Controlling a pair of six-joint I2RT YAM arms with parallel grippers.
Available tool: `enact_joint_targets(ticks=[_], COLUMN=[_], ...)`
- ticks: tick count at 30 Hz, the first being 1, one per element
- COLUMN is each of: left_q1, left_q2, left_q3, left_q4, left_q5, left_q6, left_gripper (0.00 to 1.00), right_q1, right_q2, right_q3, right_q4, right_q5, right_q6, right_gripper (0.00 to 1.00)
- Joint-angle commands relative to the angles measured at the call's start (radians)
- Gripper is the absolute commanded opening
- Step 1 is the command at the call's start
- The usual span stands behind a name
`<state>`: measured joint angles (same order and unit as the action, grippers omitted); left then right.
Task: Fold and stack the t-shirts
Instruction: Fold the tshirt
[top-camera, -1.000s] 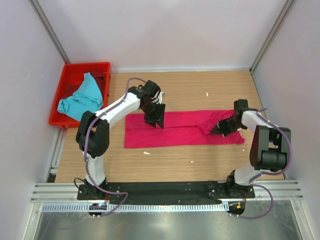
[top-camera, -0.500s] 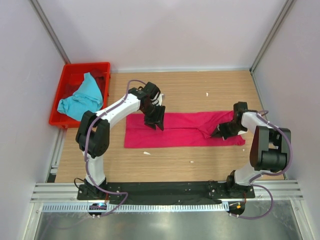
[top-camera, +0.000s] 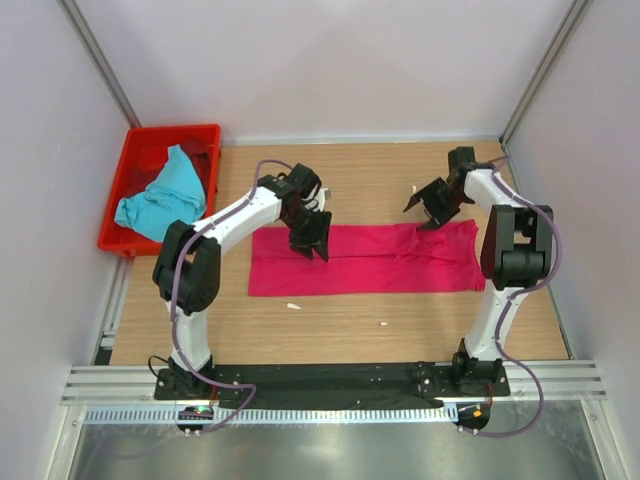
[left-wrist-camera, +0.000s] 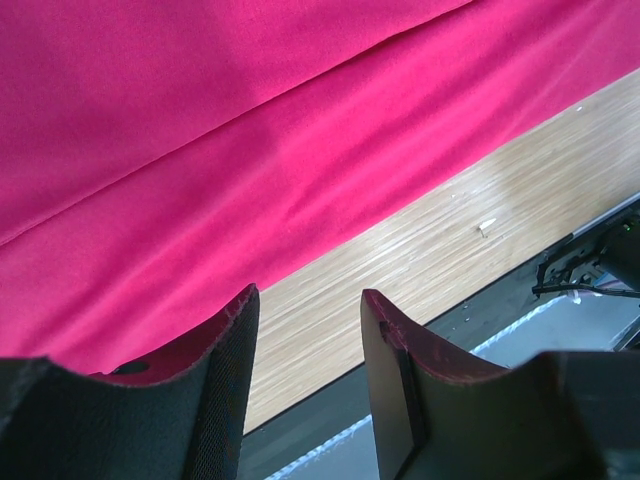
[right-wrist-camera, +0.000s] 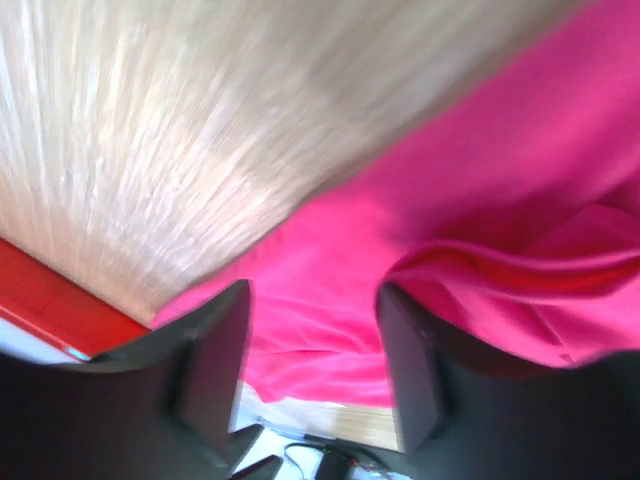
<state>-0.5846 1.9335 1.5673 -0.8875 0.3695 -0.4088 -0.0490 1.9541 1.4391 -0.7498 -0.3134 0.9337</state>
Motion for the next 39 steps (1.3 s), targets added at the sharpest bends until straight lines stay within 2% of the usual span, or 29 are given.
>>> enact_joint_targets(ticks=[1, 3, 5, 8, 10, 11, 12, 14, 15, 16, 19, 21, 24, 31, 39], left_q1=[0.002, -0.007, -0.027, -0.128, -0.171, -0.193, -0.231, -0.264, -0.296, -0.31, -0.356, -0.371, -0.379, -0.388, -0.391], left_q2=[0.007, 0.007, -0.005, -0.018, -0.001, 0.028, 0.051, 0.097, 0.154, 0.182, 0.29, 0.375, 0.439, 0.513, 0.541], left_q3=[0.036, 0.033, 0.033, 0.031, 0.045, 0.056, 0.083, 0.134, 0.196, 0.233, 0.374, 0.484, 0.595, 0.658, 0.683], left_q4=[0.016, 0.051, 0.097, 0.234, 0.352, 0.384, 0.439, 0.464, 0.47, 0.469, 0.472, 0.449, 0.415, 0.447, 0.456], left_q5=[0.061, 0.075, 0.082, 0.023, -0.01, -0.02, -0.032, -0.076, -0.119, -0.138, -0.237, -0.291, -0.362, -0.46, -0.411], left_q6=[0.037, 0.041, 0.045, 0.054, 0.059, 0.062, 0.07, 0.068, 0.064, 0.064, 0.057, 0.053, 0.044, 0.039, 0.004], left_gripper=[0.47, 0.48, 0.49, 0.52, 0.55, 0.6, 0.63, 0.63, 0.63, 0.61, 0.61, 0.61, 0.61, 0.57, 0.57], right_q1=[0.023, 0.015, -0.014, -0.049, -0.052, -0.052, -0.054, -0.057, -0.06, -0.06, -0.06, -0.06, -0.06, -0.066, -0.066], right_q2=[-0.015, -0.101, -0.156, -0.225, -0.25, -0.259, -0.268, -0.285, -0.282, -0.273, -0.248, -0.235, -0.228, -0.205, -0.207], right_q3=[0.113, 0.093, 0.04, -0.038, -0.065, -0.089, -0.104, -0.143, -0.146, -0.147, -0.137, -0.128, -0.118, -0.134, -0.16], right_q4=[-0.126, -0.16, -0.163, -0.146, -0.128, -0.119, -0.094, -0.063, -0.034, -0.02, 0.016, 0.029, 0.036, 0.087, 0.106], right_q5=[0.053, 0.147, 0.248, 0.287, 0.345, 0.381, 0.404, 0.421, 0.428, 0.422, 0.381, 0.376, 0.399, 0.349, 0.335], right_q6=[-0.182, -0.251, -0.329, -0.389, -0.417, -0.444, -0.453, -0.466, -0.472, -0.472, -0.46, -0.46, -0.492, -0.49, -0.495], right_gripper=[0.66, 0.75, 0.75, 0.69, 0.63, 0.6, 0.52, 0.43, 0.36, 0.35, 0.38, 0.46, 0.47, 0.42, 0.4])
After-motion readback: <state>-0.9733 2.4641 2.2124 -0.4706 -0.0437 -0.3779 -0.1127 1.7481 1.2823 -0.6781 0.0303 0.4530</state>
